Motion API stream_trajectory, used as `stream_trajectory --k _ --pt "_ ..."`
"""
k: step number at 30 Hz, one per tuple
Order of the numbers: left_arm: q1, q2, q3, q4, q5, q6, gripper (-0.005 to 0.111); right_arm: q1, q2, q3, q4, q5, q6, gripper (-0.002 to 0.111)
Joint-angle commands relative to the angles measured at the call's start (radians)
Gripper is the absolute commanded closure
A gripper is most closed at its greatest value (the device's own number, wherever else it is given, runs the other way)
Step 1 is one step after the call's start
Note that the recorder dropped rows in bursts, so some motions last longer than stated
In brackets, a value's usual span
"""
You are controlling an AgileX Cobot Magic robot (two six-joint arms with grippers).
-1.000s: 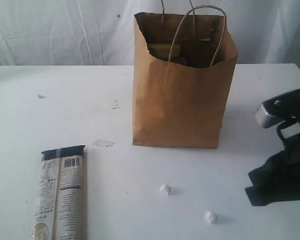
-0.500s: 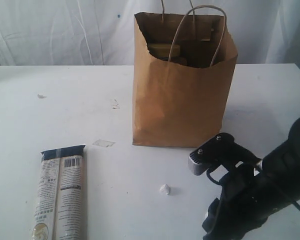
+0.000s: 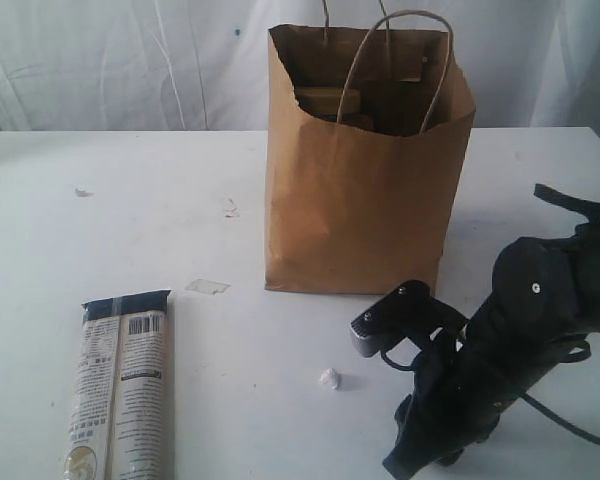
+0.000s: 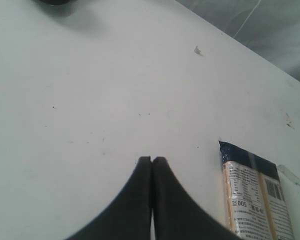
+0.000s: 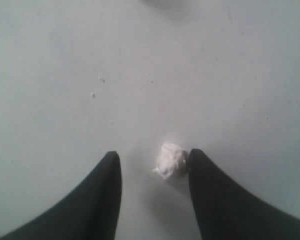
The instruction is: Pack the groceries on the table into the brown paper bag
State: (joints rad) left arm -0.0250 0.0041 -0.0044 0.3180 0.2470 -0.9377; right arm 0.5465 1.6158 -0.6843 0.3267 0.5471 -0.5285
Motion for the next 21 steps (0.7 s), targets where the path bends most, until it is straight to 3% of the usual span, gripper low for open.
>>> stream_trajectory --k 1,4,10,16,21 --pt "0.002 -0.004 0.004 0.003 -0.001 0.002 0.107 0.001 0.002 -0.019 -0.012 -0.015 -0.007 0.081" --pt "0.002 -0.004 0.004 0.003 -0.001 0.002 0.107 0.001 0.002 -0.061 -0.014 0.050 -0.009 0.108" --pt "0.002 -0.004 0.004 0.003 -0.001 0.002 0.107 0.012 -0.076 -0.048 0.010 0.134 0.266 0.108" --pt "0.002 -0.004 0.004 0.003 -0.001 0.002 0.107 0.106 -0.246 0.185 0.215 0.002 0.209 0.108" --pt "0.002 -0.004 0.004 0.003 -0.001 0.002 0.107 0.131 -0.479 0.230 0.224 -0.011 0.222 0.108"
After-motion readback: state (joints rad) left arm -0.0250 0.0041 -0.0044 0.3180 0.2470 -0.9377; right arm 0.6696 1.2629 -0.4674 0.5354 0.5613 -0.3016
